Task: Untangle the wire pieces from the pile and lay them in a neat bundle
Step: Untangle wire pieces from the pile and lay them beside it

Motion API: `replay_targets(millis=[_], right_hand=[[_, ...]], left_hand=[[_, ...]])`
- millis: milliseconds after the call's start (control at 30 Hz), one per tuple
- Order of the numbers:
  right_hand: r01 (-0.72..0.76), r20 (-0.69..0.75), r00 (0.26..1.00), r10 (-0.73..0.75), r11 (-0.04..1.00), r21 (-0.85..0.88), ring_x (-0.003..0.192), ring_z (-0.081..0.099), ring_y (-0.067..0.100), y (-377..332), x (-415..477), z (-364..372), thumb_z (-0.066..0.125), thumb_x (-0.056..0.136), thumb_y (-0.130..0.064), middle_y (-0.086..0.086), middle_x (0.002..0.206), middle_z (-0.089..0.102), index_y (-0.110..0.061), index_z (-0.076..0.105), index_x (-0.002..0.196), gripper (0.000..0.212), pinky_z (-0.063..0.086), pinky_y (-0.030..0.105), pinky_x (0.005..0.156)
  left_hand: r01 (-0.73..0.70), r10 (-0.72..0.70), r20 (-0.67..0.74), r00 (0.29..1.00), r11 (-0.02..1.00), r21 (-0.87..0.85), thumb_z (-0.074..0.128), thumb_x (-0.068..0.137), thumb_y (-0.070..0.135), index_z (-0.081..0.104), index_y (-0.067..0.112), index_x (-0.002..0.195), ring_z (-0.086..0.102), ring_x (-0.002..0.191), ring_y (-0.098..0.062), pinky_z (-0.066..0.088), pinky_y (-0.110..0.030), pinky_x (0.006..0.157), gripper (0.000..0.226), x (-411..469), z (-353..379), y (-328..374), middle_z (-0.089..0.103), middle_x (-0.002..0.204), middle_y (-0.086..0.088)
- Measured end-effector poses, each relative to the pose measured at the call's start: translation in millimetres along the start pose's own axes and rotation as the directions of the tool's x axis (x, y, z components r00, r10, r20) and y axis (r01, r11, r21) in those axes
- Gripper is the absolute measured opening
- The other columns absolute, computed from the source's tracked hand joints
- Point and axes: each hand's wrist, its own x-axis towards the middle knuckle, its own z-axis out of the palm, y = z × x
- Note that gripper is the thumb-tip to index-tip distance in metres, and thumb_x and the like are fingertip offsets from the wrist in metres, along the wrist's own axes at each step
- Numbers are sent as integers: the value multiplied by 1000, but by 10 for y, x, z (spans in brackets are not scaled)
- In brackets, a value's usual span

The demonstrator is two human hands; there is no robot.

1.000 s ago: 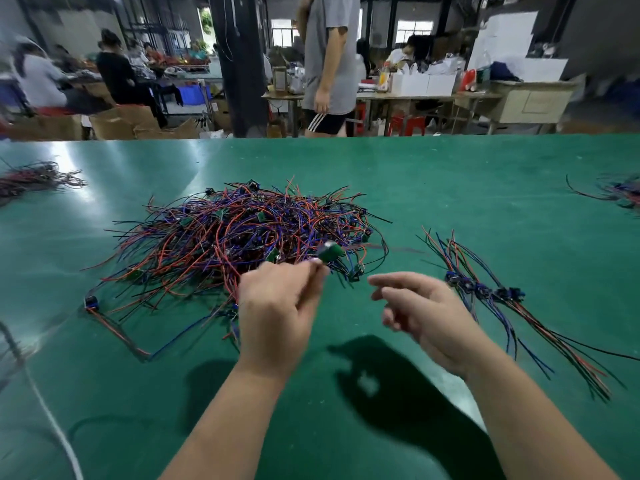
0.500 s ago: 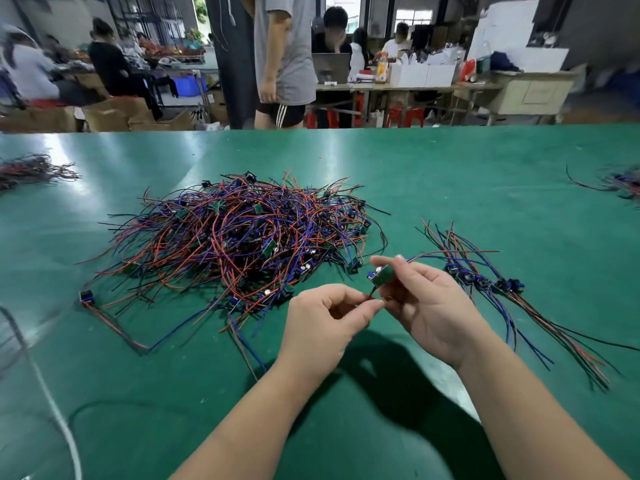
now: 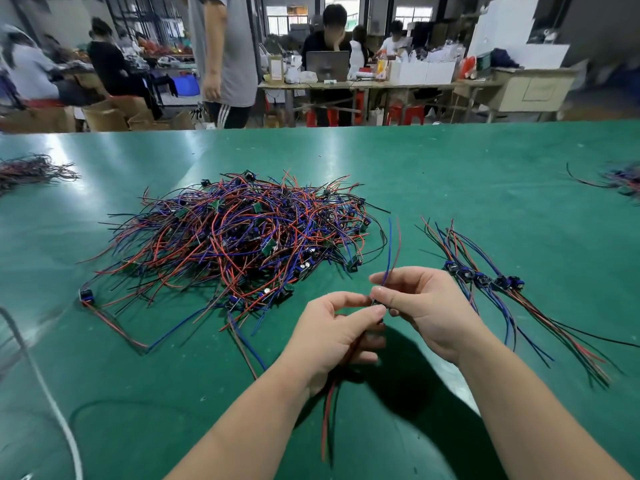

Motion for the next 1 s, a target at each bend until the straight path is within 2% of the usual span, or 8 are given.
replay_targets(millis=[67, 167, 333, 467, 667, 733, 867, 1000], right_hand=[[-8, -22, 1000, 7, 1000, -25, 54, 55, 7, 16, 14, -1, 71, 76, 4, 3, 62, 67, -8, 71, 78, 13, 40, 16, 51], [-24, -79, 997, 26, 999, 26, 52, 51, 9, 12, 47, -28, 70, 77, 3, 4, 60, 64, -9, 71, 72, 13, 39, 15, 49], [-46, -320, 933, 165, 937, 347, 45, 57, 6, -85, 145, -352, 66, 82, 1, 2, 55, 66, -6, 64, 75, 11, 41, 12, 41], [-23, -382, 901, 204, 903, 428, 45, 60, 5, -27, 192, -489, 65, 84, -2, 0, 54, 66, -6, 62, 87, 6, 44, 12, 43], [89, -475, 860, 184, 864, 496, 50, 63, 8, -48, 227, -579, 58, 94, -15, 4, 66, 64, -12, 59, 84, 10, 46, 14, 45], [-13, -369, 916, 158, 930, 366, 52, 61, 11, -29, 192, -558, 58, 91, -4, 7, 70, 62, -10, 59, 88, 7, 44, 15, 46], [-92, 66, 993, 99, 991, -101, 61, 58, 12, 52, 58, -295, 73, 71, -1, 7, 75, 63, -8, 63, 85, 19, 44, 17, 52], [-30, 265, 964, 26, 1000, 8, 63, 59, 10, 48, -27, -76, 78, 57, -5, 4, 71, 65, -6, 64, 88, 34, 47, 17, 56]], left_hand=[[-10, 11, -7, 1000, 998, 54, 73, 81, 11, 68, 10, 83, 66, 60, -13, 55, -25, 51, 5, 13, -20, -3, 68, 70, -4], [-4, 2, 32, 1000, 997, 75, 72, 81, 5, 68, 9, 69, 62, 53, -12, 56, -25, 54, 13, 16, -52, 46, 65, 62, -6], [15, -50, 212, 976, 986, 164, 73, 80, 7, 68, 11, 66, 62, 50, -12, 53, -23, 49, 15, -65, -11, 64, 66, 61, -2], [20, -81, 269, 960, 975, 221, 72, 81, 7, 68, 13, 67, 64, 52, -11, 54, -22, 51, 16, -95, 17, 58, 68, 63, 1], [2, -15, 335, 942, 999, 38, 73, 69, 25, 74, 19, 66, 67, 58, -11, 53, -23, 53, 6, -123, -86, 177, 71, 72, 0], [-13, 57, 265, 962, 986, -166, 73, 62, 29, 75, 20, 68, 69, 61, -12, 55, -23, 54, 11, -100, -59, 205, 74, 77, -2], [10, 66, 158, 985, 899, -439, 76, 55, 26, 66, 13, 88, 73, 75, -17, 58, -27, 60, 37, -54, -74, 203, 75, 89, -9], [6, 31, 64, 997, 855, -518, 75, 55, 29, 59, 14, 102, 72, 74, -12, 54, -20, 52, 51, -35, -64, 195, 75, 89, -3]])
